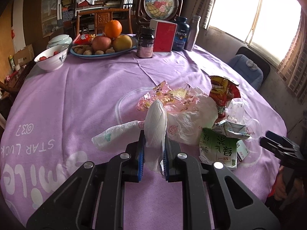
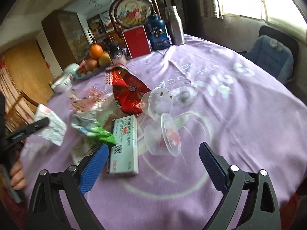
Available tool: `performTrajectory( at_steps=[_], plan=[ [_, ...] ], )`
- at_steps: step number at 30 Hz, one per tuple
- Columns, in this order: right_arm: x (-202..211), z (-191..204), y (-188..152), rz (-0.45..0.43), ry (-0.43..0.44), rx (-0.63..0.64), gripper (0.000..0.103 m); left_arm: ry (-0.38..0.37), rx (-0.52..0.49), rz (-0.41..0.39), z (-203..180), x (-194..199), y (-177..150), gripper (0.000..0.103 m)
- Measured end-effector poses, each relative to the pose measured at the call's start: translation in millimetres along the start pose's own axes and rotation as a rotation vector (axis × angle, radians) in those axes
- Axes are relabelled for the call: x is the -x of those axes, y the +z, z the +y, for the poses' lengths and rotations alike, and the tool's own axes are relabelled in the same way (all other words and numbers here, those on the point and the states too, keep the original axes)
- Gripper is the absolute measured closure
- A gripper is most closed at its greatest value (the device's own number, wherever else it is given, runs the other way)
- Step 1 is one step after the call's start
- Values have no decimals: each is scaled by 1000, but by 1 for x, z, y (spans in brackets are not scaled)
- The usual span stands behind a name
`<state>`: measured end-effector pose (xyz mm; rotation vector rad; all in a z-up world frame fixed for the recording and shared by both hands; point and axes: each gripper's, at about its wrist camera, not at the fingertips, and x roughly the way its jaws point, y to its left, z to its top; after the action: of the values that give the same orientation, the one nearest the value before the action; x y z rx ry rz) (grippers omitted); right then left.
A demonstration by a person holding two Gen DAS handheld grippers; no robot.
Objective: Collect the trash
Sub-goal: 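Hold the tissue in the left tool while the right tool grasps the clear plastic cup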
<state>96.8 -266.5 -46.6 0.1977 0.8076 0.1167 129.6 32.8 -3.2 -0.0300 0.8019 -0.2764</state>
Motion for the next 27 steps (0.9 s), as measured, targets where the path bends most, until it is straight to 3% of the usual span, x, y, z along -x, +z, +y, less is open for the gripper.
performTrajectory(
  at_steps=[3,4,5,7,12,20,27],
  plan=[
    [-16,4,7,30,-64,28,16,-5,-3,-1,-1,1,-1,86],
    [-19,4,8,37,-77,32,31,-7,-5,-1,-2,1,-1,86],
    [-24,3,8,54,-87,34,67,-8,-8,-2,-2,2,-1,86],
    [-25,1,7,61,-86,31,65,-5,-11,-5,-3,3,-1,86],
    [8,3,-7,-47,-68,43,65,6,-31,-30,-10,9,-4,86],
    [42,3,-20,-90,10,27,65,65,-77,-133,-40,34,-23,86],
    [73,7,-29,-141,26,47,65,76,-78,-161,-64,45,-40,86]
  ],
)
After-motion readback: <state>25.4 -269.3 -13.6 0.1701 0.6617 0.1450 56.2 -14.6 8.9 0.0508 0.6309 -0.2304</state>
